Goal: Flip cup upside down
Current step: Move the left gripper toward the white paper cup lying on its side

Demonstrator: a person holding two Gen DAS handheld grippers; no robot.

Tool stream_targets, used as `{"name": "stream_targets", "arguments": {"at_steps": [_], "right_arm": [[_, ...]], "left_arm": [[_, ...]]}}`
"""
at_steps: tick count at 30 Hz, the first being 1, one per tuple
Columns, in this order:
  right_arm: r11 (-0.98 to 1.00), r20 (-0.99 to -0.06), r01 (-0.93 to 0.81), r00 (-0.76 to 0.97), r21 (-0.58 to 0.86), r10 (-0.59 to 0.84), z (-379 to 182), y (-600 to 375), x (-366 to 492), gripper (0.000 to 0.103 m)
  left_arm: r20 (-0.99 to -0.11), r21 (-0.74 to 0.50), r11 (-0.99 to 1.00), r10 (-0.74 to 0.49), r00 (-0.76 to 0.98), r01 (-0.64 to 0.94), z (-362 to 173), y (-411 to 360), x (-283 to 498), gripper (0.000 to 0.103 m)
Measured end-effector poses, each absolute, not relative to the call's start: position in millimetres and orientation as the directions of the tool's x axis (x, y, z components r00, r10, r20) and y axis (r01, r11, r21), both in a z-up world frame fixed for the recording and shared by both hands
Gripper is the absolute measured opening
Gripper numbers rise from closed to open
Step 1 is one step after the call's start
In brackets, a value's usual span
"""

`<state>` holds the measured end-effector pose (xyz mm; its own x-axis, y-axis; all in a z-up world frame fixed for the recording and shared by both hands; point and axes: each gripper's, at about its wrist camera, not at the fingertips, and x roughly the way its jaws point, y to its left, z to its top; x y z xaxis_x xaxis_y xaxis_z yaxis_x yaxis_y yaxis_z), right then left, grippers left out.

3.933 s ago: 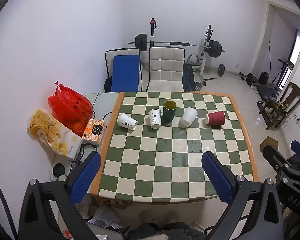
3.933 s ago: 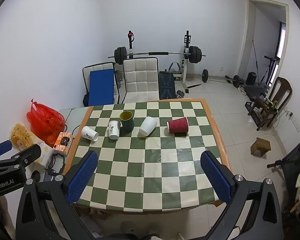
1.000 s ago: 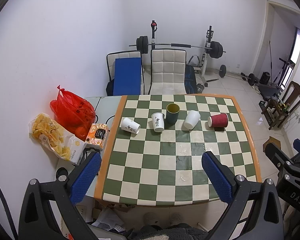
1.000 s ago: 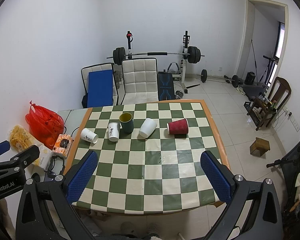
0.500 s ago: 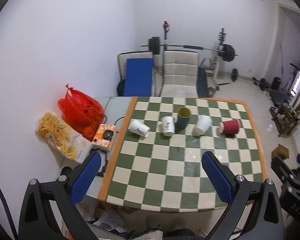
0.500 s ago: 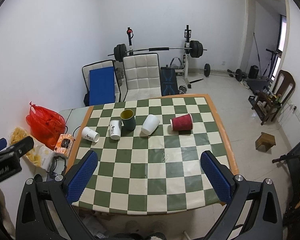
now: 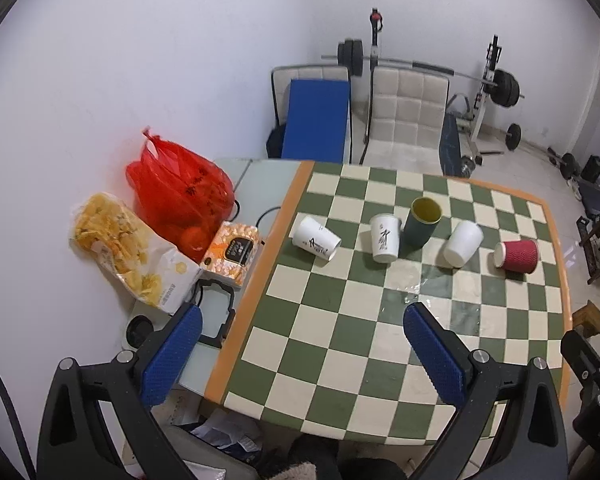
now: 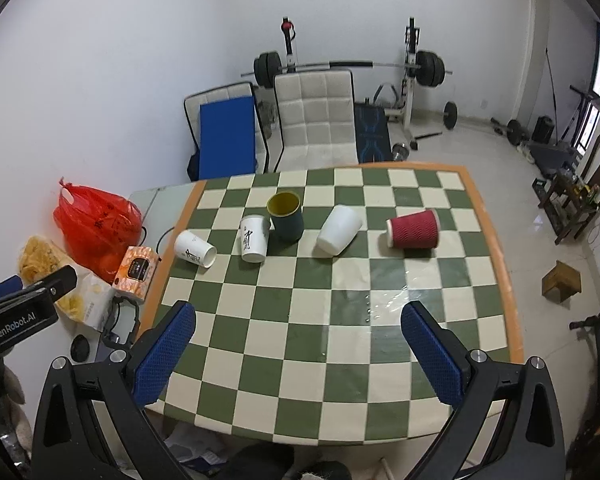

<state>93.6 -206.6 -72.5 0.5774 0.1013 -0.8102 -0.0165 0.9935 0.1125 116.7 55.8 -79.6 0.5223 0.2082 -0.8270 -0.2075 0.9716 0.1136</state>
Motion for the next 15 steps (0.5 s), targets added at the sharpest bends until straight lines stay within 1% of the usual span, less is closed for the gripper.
{"name": "stream_targets", "arguments": {"at_steps": [4,9,15], "right_arm": [[0.994,-0.832,0.005,0.547,0.11,0.089,-99,-190,125,0.103],[0.992,-0.859,0.078,0.51,0.095,0.042,-133,-171,166,0.103],[0.99,-0.889,0.123,0.458,0.064,0.001,-172,-148,215,0.103]], "left_arm": [[-0.854,0.089,0.979,0.169,0.492,-0.182,-103,73,147,0.103],[-0.891,0.071,0.988,0.126,0.437,-0.139,-137,94,191,0.103],[-0.932,0.034,0.991,0.078,0.355,-0.129,-180,121,249,0.103]]}}
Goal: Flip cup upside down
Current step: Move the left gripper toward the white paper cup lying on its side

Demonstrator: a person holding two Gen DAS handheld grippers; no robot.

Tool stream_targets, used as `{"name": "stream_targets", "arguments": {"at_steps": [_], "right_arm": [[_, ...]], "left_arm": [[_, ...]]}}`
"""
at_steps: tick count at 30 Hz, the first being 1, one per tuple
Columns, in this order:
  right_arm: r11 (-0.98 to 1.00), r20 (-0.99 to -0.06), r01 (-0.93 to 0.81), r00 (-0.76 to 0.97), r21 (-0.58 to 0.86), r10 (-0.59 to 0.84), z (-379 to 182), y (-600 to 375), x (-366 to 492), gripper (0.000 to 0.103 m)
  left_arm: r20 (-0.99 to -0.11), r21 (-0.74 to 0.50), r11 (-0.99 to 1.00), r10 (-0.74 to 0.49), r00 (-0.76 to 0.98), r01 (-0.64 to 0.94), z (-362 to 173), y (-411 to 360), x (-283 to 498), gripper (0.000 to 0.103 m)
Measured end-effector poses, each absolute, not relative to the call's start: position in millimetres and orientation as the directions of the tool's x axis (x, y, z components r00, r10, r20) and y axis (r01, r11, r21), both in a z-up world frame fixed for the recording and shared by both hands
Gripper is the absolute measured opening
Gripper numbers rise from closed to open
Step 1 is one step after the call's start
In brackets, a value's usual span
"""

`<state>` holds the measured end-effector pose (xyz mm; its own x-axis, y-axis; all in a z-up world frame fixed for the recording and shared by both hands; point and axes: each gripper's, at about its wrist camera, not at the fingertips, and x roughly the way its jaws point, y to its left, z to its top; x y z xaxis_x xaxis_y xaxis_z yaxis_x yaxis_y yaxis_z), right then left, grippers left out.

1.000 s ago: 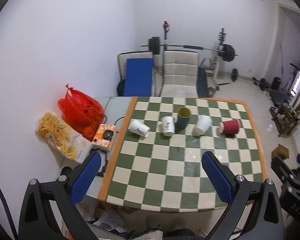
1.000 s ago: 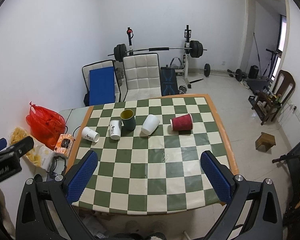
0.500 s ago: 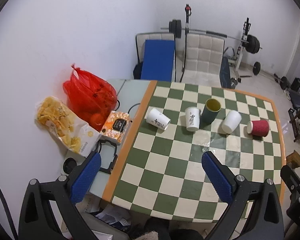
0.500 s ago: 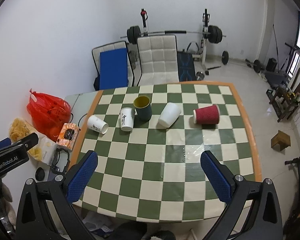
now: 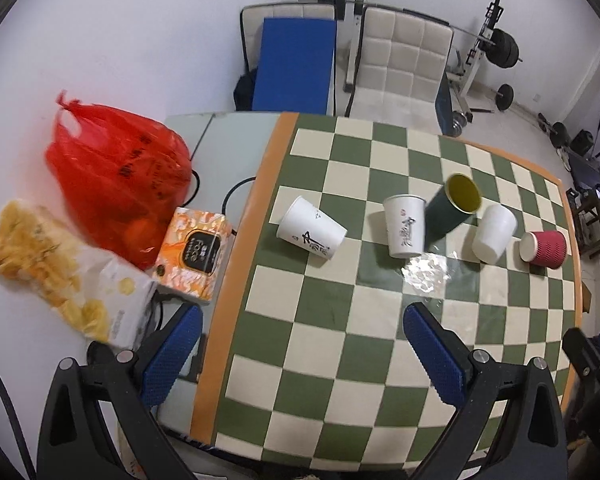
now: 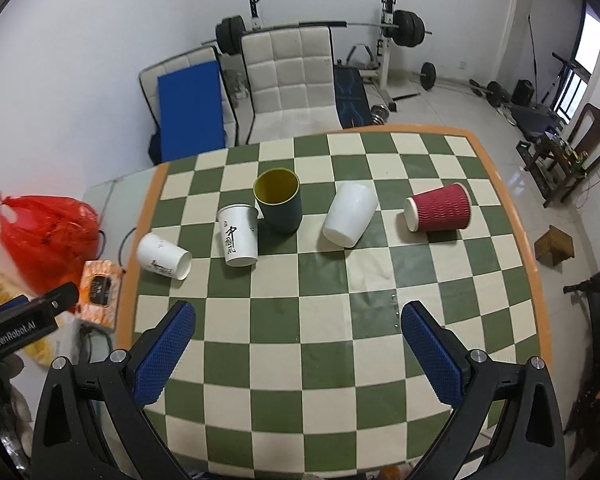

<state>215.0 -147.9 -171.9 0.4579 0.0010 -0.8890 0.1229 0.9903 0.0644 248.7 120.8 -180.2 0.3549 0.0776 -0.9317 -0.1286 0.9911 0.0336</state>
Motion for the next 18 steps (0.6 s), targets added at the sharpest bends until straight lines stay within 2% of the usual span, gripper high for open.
{"name": "stream_targets", "arguments": {"at_steps": [12,18], "right_arm": [[0.987,-0.932,0.16,0.358,-0.006,-0.063,-252,-120,291,0.103],[0.988,-0.953,0.15,0.291,-0.044,-0.087,-298,-114,318,0.103]], "left_arm": [[-0.97,0.036,0.996,0.056,0.235,-0.087,-247,143,322,0.103],[-0.988,0.01,0.991,0.03,0.153,-0.132,-284,152,349,0.103]]}}
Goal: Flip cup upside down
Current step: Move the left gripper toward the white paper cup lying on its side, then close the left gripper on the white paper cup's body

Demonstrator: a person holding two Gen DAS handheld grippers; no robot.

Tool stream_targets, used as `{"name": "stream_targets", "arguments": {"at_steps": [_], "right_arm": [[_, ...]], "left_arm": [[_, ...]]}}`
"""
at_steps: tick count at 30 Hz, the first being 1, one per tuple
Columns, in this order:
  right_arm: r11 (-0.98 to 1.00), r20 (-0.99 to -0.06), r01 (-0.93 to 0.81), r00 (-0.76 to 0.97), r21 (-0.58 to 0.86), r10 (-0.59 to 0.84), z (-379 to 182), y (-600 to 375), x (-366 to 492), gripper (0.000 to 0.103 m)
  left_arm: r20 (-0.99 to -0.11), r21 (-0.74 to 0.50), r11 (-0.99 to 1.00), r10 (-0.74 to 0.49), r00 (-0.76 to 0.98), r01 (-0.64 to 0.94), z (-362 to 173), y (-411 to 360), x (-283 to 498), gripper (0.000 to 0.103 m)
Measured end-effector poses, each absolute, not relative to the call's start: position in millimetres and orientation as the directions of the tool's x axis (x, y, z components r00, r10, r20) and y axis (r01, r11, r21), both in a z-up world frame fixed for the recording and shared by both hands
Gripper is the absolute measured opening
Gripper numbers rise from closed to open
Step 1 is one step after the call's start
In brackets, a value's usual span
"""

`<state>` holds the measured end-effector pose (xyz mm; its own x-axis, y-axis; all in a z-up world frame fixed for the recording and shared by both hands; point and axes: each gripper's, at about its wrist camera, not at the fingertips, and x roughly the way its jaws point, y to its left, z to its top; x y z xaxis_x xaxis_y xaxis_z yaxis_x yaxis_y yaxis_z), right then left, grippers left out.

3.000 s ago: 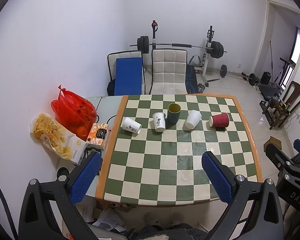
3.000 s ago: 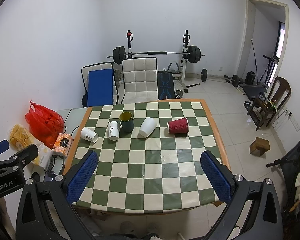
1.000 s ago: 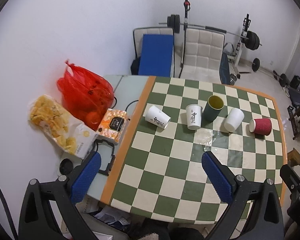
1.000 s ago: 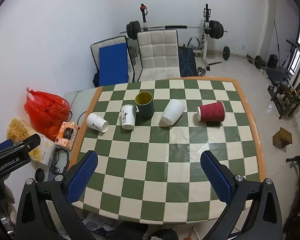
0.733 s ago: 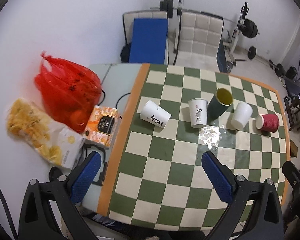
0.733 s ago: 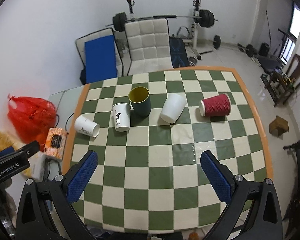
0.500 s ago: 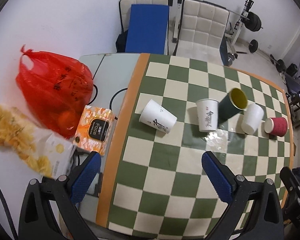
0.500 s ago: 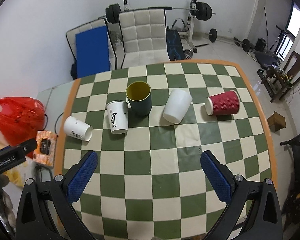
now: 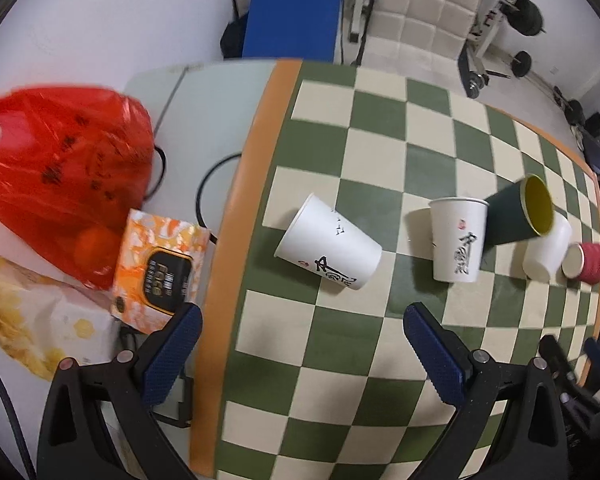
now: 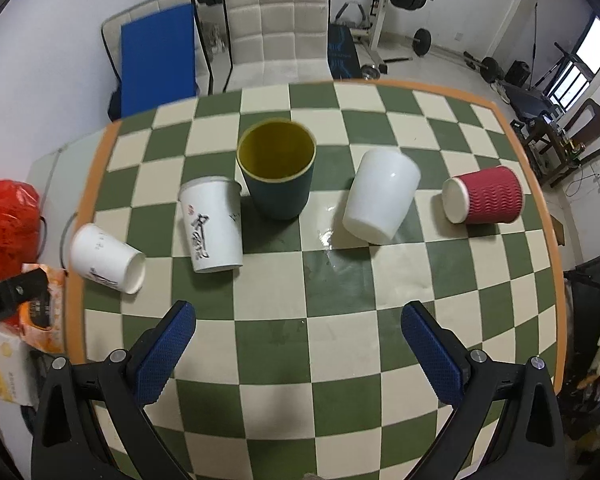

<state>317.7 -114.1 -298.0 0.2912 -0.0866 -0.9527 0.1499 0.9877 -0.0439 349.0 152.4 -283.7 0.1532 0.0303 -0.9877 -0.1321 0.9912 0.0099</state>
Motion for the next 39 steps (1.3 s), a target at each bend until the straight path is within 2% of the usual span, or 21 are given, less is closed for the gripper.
{"name": "stream_targets", "arguments": {"at_steps": [5,10,15,27,29,31,39], "right_arm": [[0.988,-0.973,0.147,0.215,-0.057,-0.088,-336,-116,331,0.103],[0.988,-0.988,0.148,0.136,-0.052,-0.072,-367,-120,338,0.103],[0.986,-0.995,0.161,0.081,-0.041,-0.054,-385,-125,344,0.103],[0.977,-1.0,0.212,0.016,-0.016,-0.019,-399,-138,369,0.103],[0.976,-1.0,0.216,0.008,-0.016,-0.018,-401,-139,372,0.103],[0.975,-1.0,0.222,-0.006,-0.009,-0.008,-403,-141,374,0.103],[0.975,-0.999,0.22,-0.034,-0.009,-0.001,-404,-144,381,0.103]], "left_arm": [[-0.992,-0.125,0.955,-0.118,0.044,-0.27,-325,171,371,0.103],[-0.957,-0.261,0.85,-0.289,0.01,-0.458,-357,190,388,0.103],[-0.929,-0.306,0.761,-0.369,0.007,-0.572,-381,202,401,0.101],[-0.933,-0.26,0.778,-0.356,-0.06,-0.572,-417,199,421,0.099],[-0.937,-0.25,0.796,-0.342,-0.068,-0.552,-419,197,422,0.081],[-0.941,-0.239,0.814,-0.33,-0.082,-0.53,-422,193,426,0.075],[-0.969,-0.18,0.902,-0.231,-0.088,-0.392,-416,175,431,0.07]]}}
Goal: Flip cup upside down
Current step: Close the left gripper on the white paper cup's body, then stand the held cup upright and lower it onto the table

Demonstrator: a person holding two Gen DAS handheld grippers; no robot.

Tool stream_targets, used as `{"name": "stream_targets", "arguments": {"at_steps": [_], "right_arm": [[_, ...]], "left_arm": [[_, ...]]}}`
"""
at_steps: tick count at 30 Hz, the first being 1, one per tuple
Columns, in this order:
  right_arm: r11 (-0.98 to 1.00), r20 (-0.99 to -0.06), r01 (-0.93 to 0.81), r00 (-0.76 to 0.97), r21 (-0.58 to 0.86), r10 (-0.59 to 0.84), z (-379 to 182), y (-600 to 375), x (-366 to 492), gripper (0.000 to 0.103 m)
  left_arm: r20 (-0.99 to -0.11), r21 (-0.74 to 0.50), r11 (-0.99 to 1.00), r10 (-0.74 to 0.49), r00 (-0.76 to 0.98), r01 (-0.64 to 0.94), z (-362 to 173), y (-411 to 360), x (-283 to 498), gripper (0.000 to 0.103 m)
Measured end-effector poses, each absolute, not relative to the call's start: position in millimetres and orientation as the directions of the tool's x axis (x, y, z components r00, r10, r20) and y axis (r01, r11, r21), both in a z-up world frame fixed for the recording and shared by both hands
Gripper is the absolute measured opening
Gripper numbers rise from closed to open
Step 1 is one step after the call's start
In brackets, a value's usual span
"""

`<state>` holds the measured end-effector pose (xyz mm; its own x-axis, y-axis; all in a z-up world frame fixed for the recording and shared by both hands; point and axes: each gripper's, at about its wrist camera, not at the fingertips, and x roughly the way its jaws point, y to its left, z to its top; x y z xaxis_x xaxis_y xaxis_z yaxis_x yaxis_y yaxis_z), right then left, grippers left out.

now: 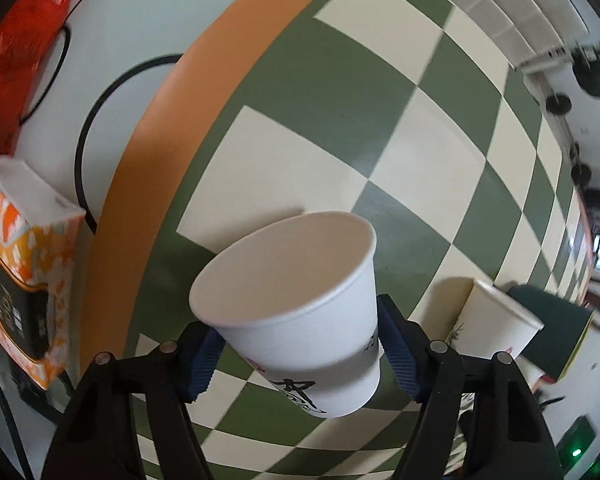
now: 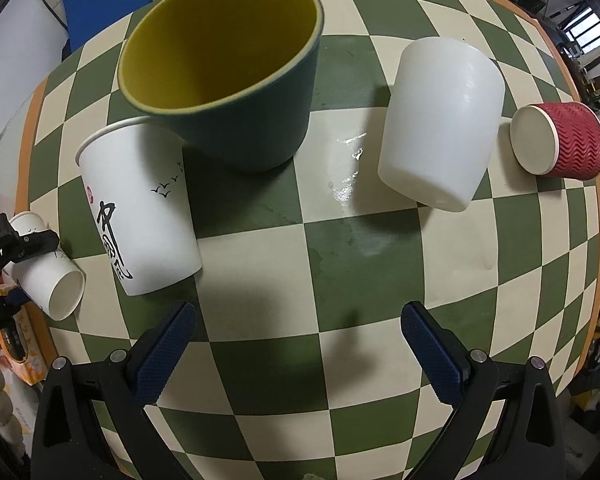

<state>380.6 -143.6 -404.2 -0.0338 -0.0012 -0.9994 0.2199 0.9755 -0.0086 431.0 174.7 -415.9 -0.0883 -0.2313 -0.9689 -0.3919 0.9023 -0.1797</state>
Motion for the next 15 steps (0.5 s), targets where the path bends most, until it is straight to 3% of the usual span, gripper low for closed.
{"name": "stream_targets", "arguments": {"at_steps": [5,15], "right_arm": [[0.979,-1.0,0.206,-0.029,-0.007,0.0,-402,-147,390,0.103],[0.982,-0.999,0.186,-0.031,-0.025,-0.019,-397,-149,366,0.103]], "left_arm": [[-0.986,-0.128,0.963,-0.15,-0.076,-0.239,-404,149,426,0.069],[-0.983,-0.145,0.989,-0.148,-0.105,-0.031,-387,105,373,0.069]]}}
